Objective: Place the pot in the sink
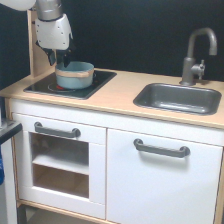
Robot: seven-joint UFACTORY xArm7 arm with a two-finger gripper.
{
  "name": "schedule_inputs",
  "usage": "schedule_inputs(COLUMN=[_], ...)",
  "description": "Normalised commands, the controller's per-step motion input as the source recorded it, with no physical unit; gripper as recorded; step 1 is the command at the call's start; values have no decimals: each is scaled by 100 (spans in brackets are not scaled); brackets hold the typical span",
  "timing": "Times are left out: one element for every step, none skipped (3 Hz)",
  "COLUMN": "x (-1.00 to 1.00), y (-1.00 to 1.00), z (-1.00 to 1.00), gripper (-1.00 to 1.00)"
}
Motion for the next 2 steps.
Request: schedule_inputs(x=[18,23], y=[12,7], z=[-85,-71], gripper=[97,11])
